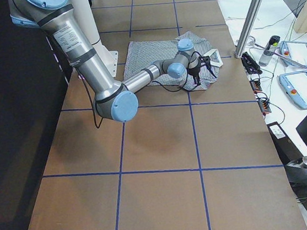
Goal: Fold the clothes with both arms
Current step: 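Move the right gripper to the sleeve nearest it and grasp it, then fold the sleeve inward toward the collar, release, and raise the right gripper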
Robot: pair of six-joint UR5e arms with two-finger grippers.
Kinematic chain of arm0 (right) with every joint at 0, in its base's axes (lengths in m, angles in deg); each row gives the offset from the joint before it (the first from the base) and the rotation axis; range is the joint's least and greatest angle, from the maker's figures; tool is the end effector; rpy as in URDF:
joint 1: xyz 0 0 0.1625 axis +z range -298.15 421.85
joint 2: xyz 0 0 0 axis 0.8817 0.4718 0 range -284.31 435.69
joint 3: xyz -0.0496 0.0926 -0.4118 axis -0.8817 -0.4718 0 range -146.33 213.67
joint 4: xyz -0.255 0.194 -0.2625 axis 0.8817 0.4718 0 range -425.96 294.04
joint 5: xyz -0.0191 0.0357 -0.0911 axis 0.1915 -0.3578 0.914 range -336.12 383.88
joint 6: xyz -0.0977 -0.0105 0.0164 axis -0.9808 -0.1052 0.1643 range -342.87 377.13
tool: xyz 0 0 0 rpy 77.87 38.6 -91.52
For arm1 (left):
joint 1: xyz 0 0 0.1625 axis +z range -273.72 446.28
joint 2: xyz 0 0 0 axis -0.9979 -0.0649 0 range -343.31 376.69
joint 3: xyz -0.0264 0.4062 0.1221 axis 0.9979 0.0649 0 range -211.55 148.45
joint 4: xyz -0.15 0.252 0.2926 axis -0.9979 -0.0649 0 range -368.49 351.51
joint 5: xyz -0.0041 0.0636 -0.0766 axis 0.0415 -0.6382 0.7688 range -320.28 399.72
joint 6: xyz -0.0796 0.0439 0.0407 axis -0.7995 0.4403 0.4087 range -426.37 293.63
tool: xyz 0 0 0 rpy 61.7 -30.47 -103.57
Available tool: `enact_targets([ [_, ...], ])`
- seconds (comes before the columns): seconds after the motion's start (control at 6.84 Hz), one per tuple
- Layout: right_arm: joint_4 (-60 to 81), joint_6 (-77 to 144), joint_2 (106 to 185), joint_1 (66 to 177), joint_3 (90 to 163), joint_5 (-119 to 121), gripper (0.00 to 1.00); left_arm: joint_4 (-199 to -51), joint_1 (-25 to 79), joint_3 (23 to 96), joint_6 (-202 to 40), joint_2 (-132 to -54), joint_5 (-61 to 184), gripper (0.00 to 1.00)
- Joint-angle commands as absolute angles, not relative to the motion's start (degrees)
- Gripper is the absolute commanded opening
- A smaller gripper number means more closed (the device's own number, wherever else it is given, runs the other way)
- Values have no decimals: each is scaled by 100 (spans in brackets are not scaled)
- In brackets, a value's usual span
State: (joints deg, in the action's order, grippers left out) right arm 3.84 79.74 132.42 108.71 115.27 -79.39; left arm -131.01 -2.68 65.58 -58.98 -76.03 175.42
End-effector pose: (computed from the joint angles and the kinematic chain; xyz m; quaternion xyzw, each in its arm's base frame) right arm -0.4172 -0.6068 0.3509 0.1447 -0.3679 0.1115 0.9117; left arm -0.0524 -0.5282 0.5041 0.3526 0.3431 0.2031 0.8466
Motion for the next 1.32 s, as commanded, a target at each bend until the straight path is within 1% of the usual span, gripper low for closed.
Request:
enact_targets([
  [0.0, 1451, 9395, 12285, 10241, 11507, -7092, 0, -13092, -267, 6539, -5898, -7603, 17542, 100],
  [0.15, 1550, 10143, 11766, 9958, 11044, -6704, 0, -13101, -267, 6548, -5898, -7603, 17542, 100],
  [0.29, 1543, 10734, 11222, 9773, 10405, -6378, 0, -13101, -267, 6548, -5898, -7603, 17542, 100],
  [0.44, 1517, 10888, 10999, 9614, 10128, -6175, 0, -13092, -276, 6557, -5898, -7603, 17534, 100],
  [0.58, 1499, 10802, 10988, 9552, 10126, -6146, 25, -13101, -267, 6557, -5916, -7603, 17533, 100],
  [0.73, 1490, 10479, 10996, 9455, 10134, -5946, 99, -13092, -267, 6557, -5933, -7603, 17533, 100],
  [1.02, 1568, 9901, 11057, 9498, 10405, -5978, 100, -13092, -267, 6566, -5960, -7612, 17542, 100],
  [1.17, 1787, 9270, 11328, 9768, 10859, -6449, 100, -13092, -267, 6522, -5977, -7673, 17542, 100],
])
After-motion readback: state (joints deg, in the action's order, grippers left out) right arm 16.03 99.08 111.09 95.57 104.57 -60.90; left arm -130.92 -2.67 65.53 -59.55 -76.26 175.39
